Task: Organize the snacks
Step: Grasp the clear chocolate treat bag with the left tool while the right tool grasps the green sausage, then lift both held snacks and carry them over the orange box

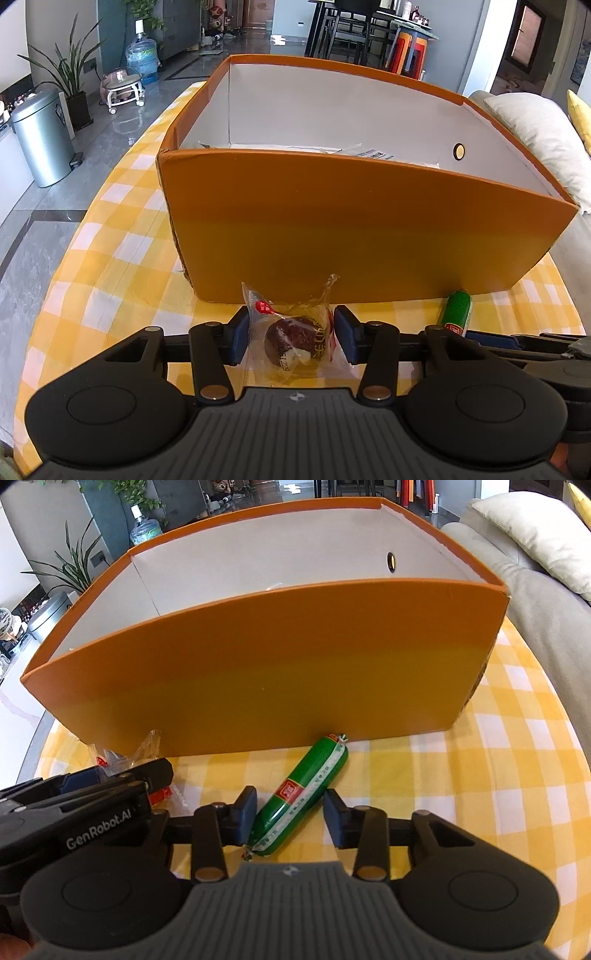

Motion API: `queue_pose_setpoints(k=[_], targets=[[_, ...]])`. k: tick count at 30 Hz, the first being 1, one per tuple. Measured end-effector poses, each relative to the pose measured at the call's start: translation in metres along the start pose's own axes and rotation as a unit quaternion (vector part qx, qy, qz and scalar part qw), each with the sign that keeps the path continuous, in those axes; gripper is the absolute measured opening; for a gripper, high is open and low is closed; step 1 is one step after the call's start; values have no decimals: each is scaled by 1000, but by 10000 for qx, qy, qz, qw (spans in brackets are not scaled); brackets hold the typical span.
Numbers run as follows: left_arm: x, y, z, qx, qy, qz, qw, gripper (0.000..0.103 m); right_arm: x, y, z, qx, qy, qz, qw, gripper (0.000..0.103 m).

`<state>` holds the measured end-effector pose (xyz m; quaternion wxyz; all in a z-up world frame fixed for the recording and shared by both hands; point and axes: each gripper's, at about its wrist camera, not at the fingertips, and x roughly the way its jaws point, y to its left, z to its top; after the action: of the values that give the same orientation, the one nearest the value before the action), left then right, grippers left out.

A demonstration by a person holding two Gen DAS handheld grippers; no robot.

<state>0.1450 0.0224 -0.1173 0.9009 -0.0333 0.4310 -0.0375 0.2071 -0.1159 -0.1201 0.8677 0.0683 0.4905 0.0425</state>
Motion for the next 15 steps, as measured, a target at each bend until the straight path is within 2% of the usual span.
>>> queue_pose_setpoints(k=[5,10,15], targets=[[-1,-1,2,48,33,-34,10000,53,-4,-2,-4,-88,7,33,10000,35],[-7,-8,-3,233,139,-209,9994,49,-13,-12,-11,-241,159,48,9996,19],[-13,-24,-14,519,228,-319,9979,49,-24,-21,-28,-697,201,-229,9971,19]])
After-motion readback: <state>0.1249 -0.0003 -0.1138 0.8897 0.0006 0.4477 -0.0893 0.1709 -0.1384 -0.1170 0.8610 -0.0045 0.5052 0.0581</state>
